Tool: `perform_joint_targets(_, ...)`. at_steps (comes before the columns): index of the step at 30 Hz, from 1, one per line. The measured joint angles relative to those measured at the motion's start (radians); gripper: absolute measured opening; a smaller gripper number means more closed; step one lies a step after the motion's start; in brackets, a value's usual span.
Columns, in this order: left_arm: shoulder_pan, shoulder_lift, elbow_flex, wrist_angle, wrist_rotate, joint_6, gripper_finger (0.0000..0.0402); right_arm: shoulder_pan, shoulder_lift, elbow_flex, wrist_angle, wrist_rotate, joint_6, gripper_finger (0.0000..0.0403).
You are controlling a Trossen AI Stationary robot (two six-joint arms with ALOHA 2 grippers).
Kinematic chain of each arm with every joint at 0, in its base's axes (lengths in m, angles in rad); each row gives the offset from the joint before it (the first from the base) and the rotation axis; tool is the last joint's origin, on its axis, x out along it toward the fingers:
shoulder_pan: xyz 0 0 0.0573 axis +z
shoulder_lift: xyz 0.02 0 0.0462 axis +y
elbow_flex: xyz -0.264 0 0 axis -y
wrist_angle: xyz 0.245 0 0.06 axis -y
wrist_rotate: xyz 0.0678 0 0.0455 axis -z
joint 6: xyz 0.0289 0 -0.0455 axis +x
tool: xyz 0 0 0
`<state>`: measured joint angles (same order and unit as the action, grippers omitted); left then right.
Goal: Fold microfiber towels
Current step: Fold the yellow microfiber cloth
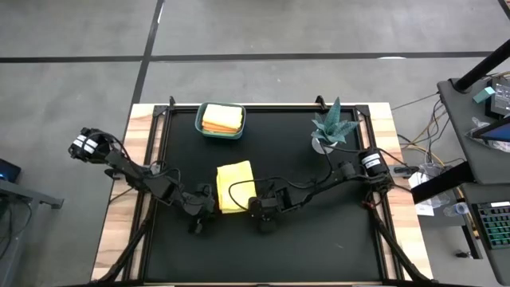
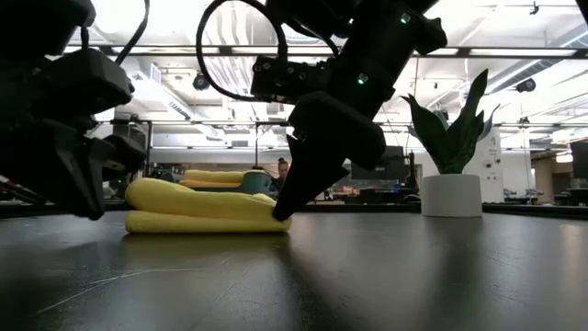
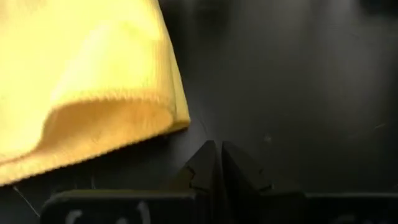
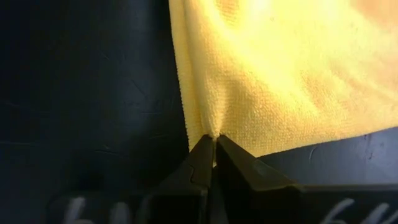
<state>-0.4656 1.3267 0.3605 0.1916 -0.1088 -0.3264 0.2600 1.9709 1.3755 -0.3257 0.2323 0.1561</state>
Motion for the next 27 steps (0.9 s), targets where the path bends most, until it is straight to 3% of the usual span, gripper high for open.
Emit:
perform_joint_targets(9,0.001,-0.122,0.006,-0.054,-0.073,0.108,0.0013,0.000,-0.007,0.048,-0.077,-0.003,-0.040,0.0064)
perform_joint_targets(12,0.001,-0.174,0.006,-0.044,-0.151,0.169,0.0013,0.000,-0.009,0.074,-0.133,-0.003,-0.045,0.0085)
perform_joint_targets(16,0.002,-0.216,0.005,-0.025,-0.332,0.234,0.0013,0.000,-0.028,0.096,-0.191,-0.003,-0.046,0.0107)
perform_joint_targets(22,0.012,-0.141,-0.022,0.103,-0.369,0.261,0.0013,-0.004,-0.063,0.093,-0.165,0.123,-0.106,0.0110)
perform_joint_targets(27,0.013,-0.016,-0.016,0.171,-0.355,0.254,0.0013,-0.047,-0.043,0.059,0.067,0.152,-0.219,0.0071)
